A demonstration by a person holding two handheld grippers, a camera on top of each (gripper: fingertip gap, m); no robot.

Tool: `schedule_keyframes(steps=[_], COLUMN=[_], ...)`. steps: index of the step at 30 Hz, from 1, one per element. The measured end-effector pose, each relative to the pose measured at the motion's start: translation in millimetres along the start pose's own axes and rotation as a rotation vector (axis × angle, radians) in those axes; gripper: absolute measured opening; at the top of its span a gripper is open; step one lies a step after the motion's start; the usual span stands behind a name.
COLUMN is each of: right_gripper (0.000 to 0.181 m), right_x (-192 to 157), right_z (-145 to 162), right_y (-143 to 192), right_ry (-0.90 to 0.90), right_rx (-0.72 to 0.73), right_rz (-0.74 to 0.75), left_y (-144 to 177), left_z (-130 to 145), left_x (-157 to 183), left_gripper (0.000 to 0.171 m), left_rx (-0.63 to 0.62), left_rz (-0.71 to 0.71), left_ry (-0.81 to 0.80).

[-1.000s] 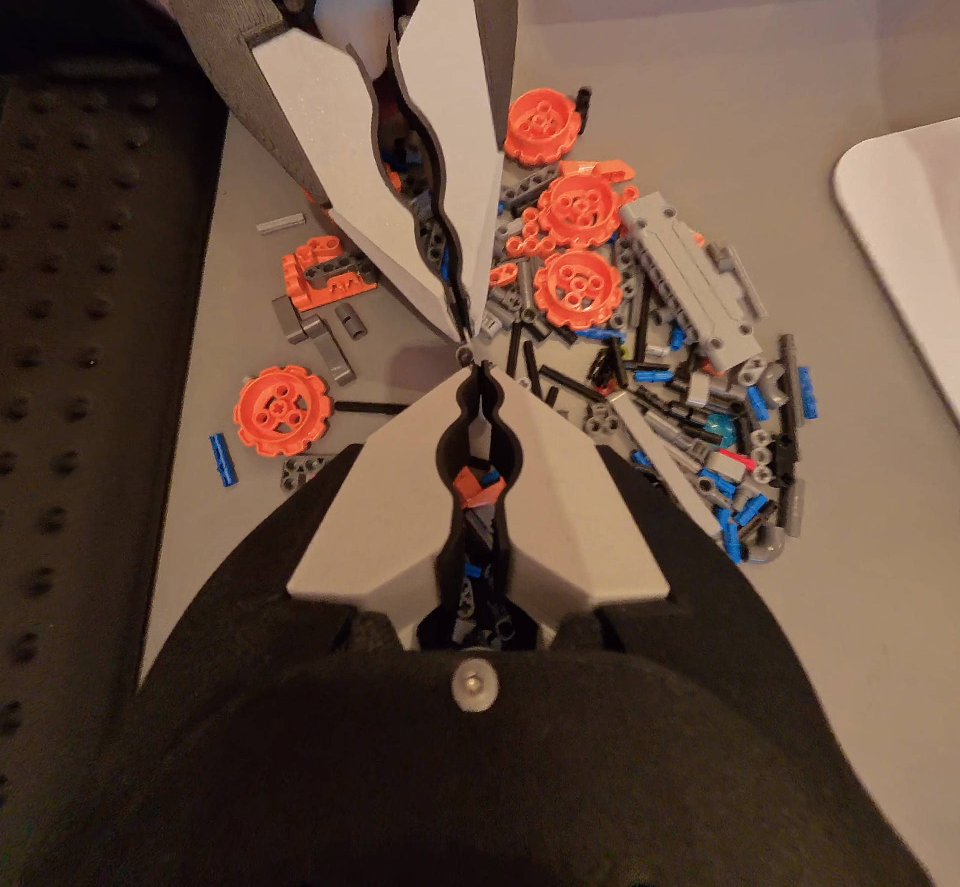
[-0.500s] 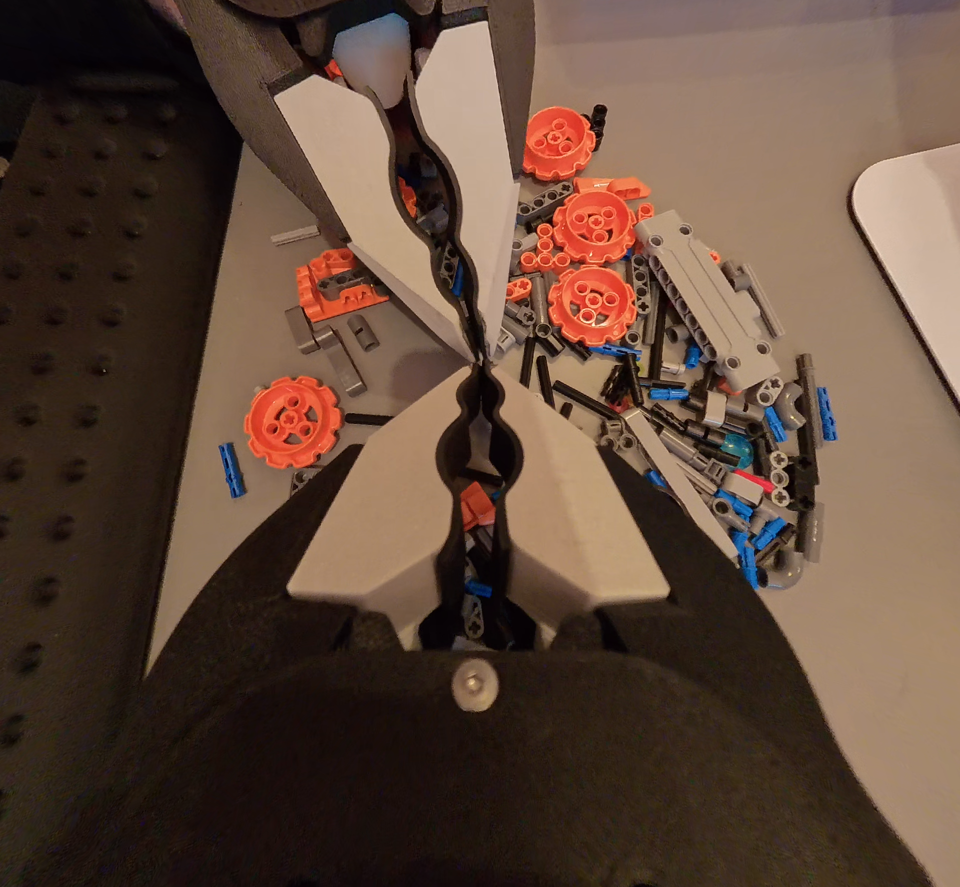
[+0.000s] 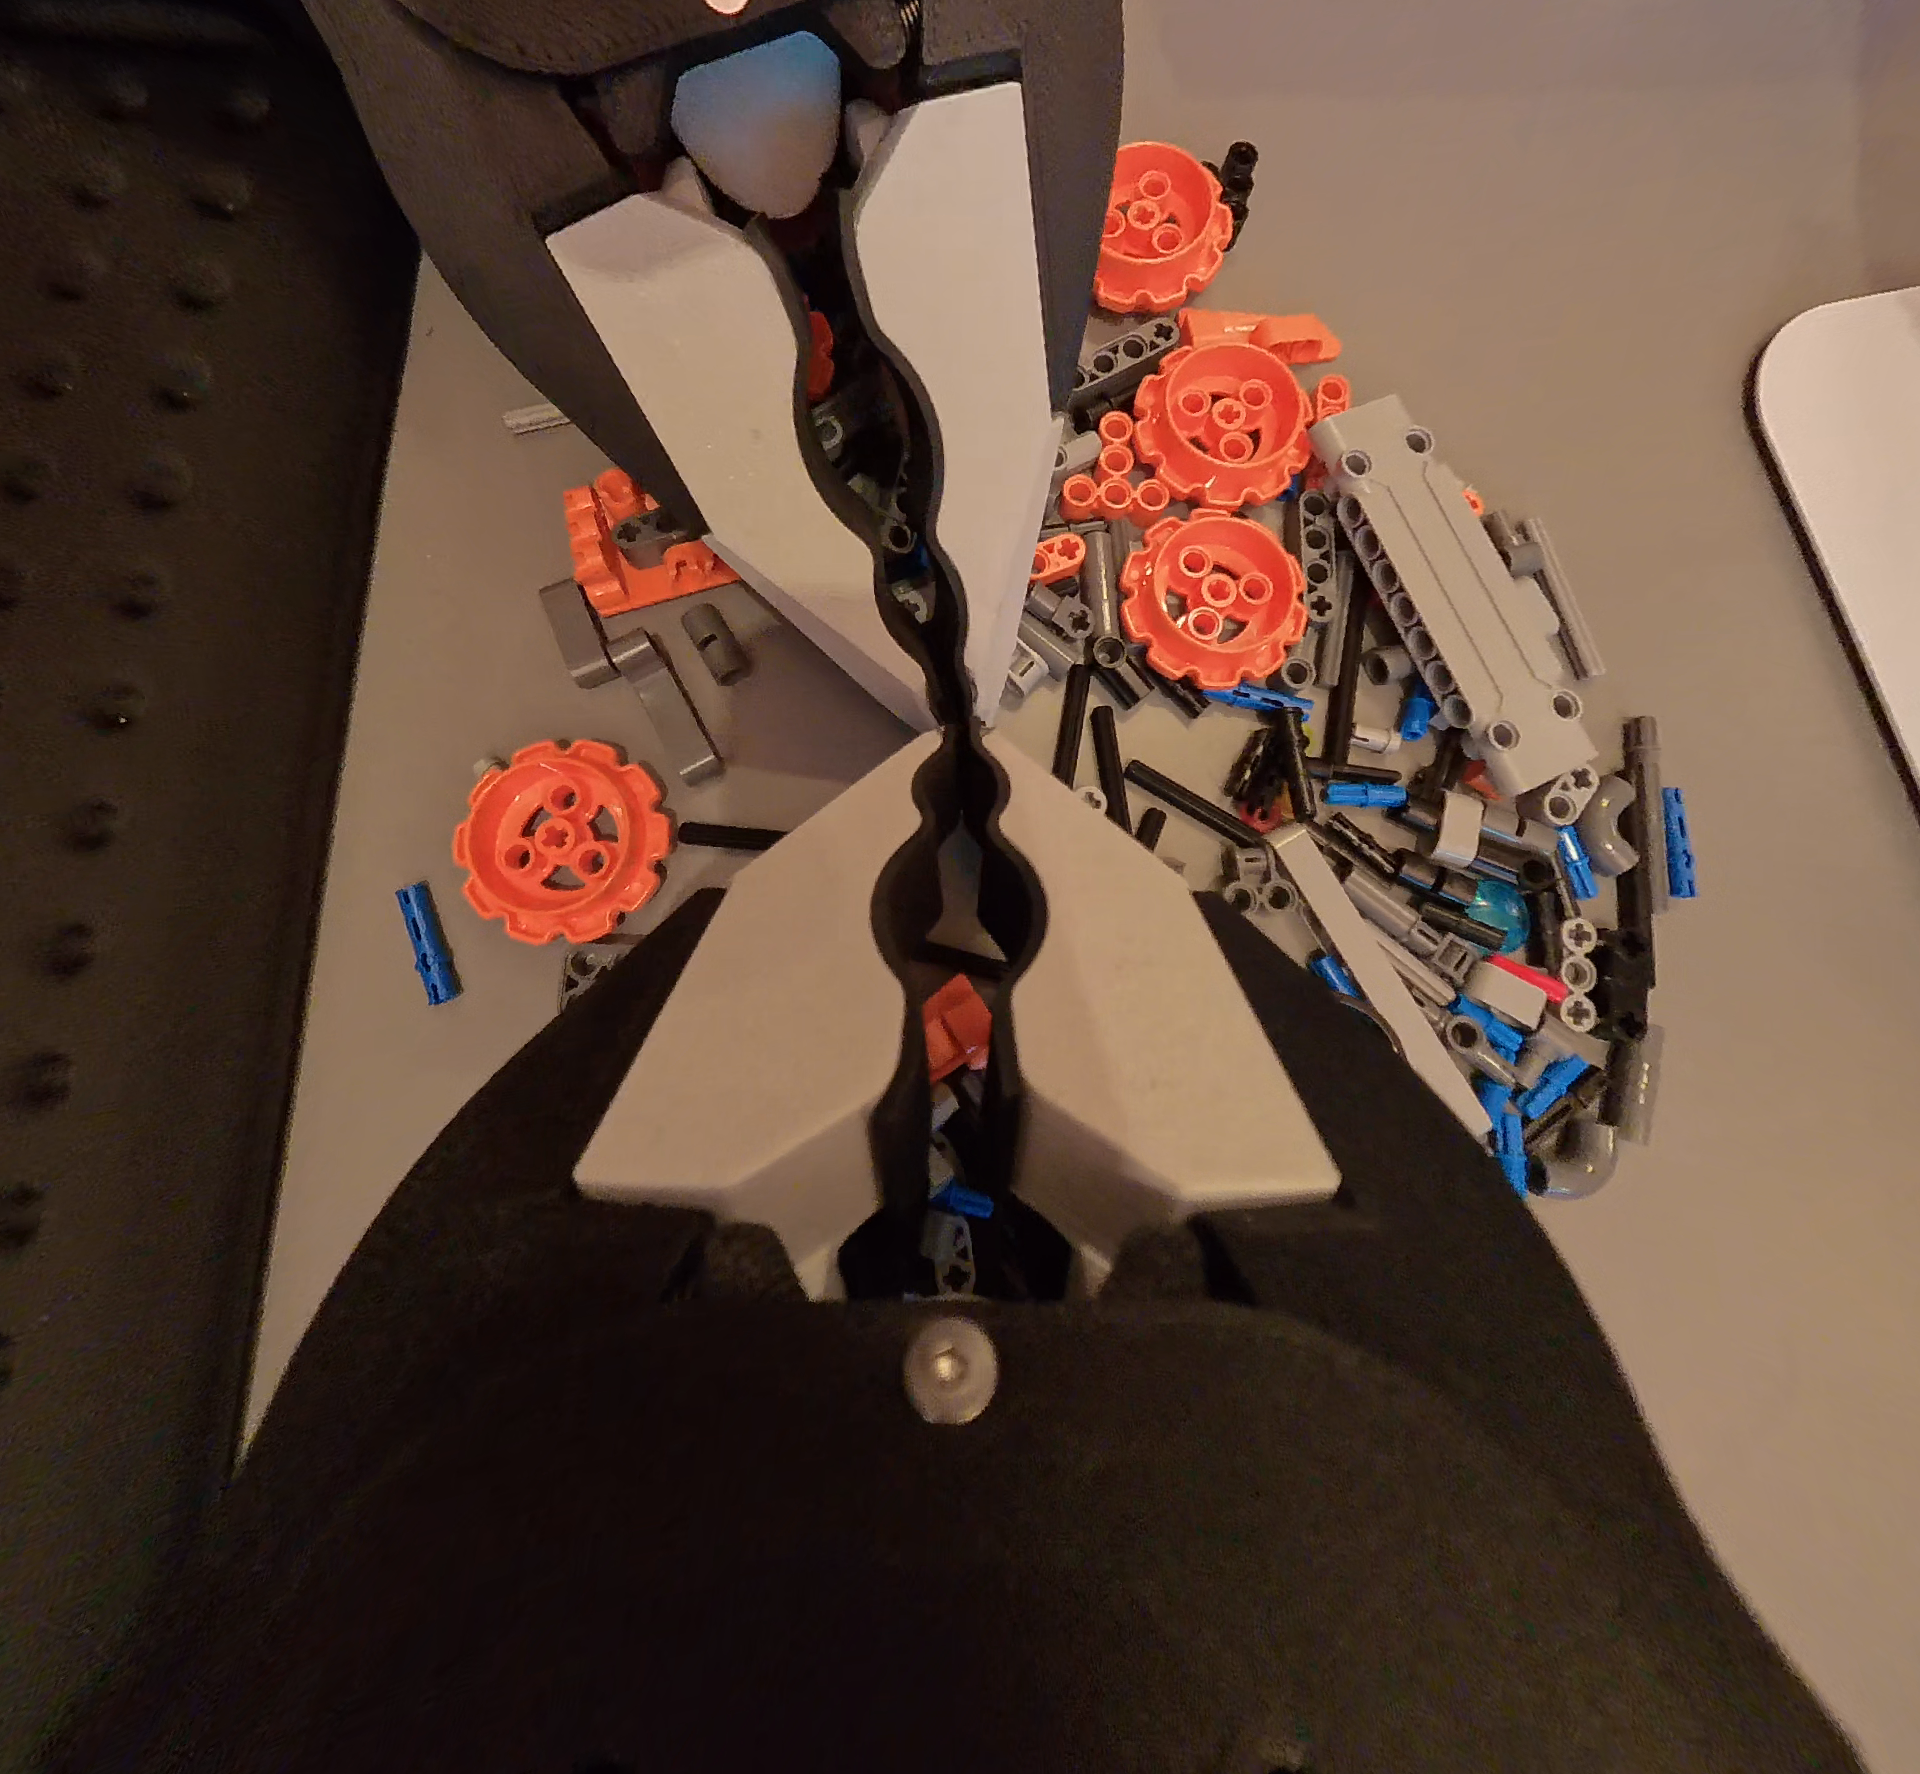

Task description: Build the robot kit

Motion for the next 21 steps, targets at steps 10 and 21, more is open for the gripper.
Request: schedule_keyframes(steps=[10,21], right_gripper=[0.0,0.026], right_x=[1,1], right_z=[-1,8], right_y=[2,44], right_ry=[-0.022,-0.002], right_rx=[0.018,0.047], right_rz=[-0.019,0.089], left_y=[0,35], left_z=[0,-23], left_x=[0,5], left_gripper=[0.0,0.0], left_rx=[0.019,0.168], left_rz=[0.049,0.142], left_ry=[0.036,0.06])
Point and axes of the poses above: each gripper's, where its closed fingertips meet, y back along the fingers, z out of its underside, x = y × z across the jaws, the point moved 4 cm from there along y, back along the fingers, and after that the axes turned 12 degrees about -x, right-handed, at the moved point
